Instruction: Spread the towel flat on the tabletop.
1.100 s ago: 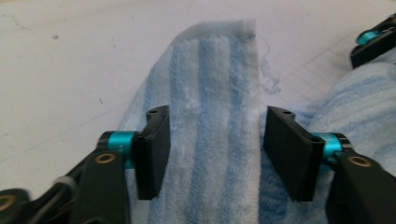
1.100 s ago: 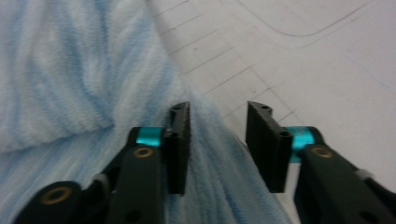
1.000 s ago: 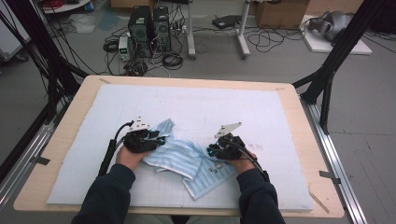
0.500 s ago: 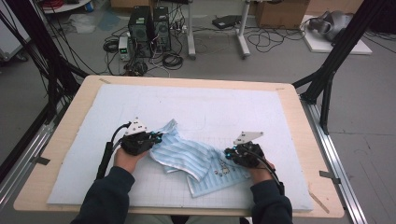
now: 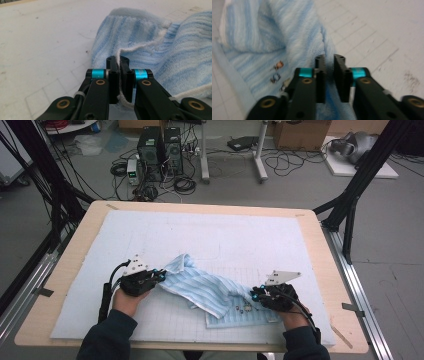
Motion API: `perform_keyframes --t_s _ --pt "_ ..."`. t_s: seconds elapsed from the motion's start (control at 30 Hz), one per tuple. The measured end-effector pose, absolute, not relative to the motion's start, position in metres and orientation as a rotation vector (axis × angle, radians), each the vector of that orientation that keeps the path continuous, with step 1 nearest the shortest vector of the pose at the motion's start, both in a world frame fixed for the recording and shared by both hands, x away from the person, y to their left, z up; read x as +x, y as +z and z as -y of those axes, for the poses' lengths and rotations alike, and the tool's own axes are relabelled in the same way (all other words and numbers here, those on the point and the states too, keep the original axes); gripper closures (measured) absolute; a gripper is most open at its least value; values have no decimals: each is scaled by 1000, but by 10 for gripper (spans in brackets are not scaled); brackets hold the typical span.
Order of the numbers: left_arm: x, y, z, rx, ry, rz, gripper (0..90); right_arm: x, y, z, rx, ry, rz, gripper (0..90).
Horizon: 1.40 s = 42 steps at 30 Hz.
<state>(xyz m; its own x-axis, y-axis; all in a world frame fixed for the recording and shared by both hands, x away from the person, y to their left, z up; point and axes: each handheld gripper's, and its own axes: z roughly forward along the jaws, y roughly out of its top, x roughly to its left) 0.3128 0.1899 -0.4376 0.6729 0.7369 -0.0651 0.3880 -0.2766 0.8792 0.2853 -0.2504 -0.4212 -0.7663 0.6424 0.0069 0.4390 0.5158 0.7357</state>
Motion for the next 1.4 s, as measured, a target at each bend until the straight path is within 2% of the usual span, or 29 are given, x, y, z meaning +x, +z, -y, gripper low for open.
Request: perform_keyframes --t_s 0.03,0.1,0.17,0.2,0.3,0.47,0.7,1.13,1.27,1.4 --pt "312 -438 -192 1899 442 -883 870 288 -418 250 929 1113 -2470 672" --pt "309 -438 -196 1887 443 -891 870 297 -410 246 948 1138 -2405 527" --pt "307 -438 -201 1896 443 -905 870 309 -402 240 980 1176 -2354 455" --pt "305 -439 -203 1893 439 -915 870 316 -398 236 993 1202 -2333 427" --pt "302 -441 -210 1882 433 -928 870 336 -389 218 984 1216 -2306 426" --pt "300 -444 -217 1874 427 -946 870 365 -388 172 905 1182 -2406 455" --pt "299 -446 -221 1860 425 -934 869 391 -411 102 792 1163 -2596 481" --pt "301 -448 -218 1865 422 -938 869 397 -437 64 723 1184 -2767 518" --pt "301 -448 -218 1866 421 -939 869 395 -440 56 687 1172 -2792 598" --pt "302 -448 -218 1866 420 -939 869 393 -439 51 630 1171 -2820 805"
